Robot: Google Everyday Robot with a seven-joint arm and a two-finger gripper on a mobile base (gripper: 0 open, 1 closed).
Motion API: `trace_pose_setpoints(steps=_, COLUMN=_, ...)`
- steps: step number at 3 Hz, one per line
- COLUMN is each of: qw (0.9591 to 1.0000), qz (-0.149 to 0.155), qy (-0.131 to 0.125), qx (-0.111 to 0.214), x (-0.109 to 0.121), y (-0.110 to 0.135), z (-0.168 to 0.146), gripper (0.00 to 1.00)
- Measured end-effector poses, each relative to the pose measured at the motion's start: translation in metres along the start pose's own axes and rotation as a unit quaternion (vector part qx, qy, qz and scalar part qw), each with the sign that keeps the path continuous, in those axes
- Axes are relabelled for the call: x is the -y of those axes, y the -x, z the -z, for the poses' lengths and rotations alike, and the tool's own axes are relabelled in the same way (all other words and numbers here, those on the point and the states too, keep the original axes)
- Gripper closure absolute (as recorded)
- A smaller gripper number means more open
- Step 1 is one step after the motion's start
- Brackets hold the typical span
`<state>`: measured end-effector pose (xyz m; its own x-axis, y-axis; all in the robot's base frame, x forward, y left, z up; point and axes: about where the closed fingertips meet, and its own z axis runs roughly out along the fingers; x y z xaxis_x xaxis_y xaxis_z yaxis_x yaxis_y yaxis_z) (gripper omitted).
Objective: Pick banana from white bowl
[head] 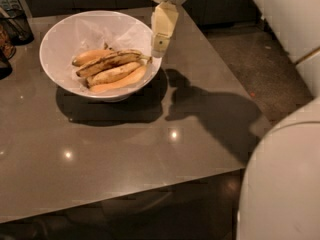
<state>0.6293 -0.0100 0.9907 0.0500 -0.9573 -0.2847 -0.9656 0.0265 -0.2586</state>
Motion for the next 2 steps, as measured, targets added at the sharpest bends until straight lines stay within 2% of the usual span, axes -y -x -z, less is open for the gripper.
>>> trace_pose_setpoints(steps=2, qw=0.9982, qz=-0.034, qy=0.041, qx=0.03, x=0.008, y=0.023, z=-0.024, gripper=0.0)
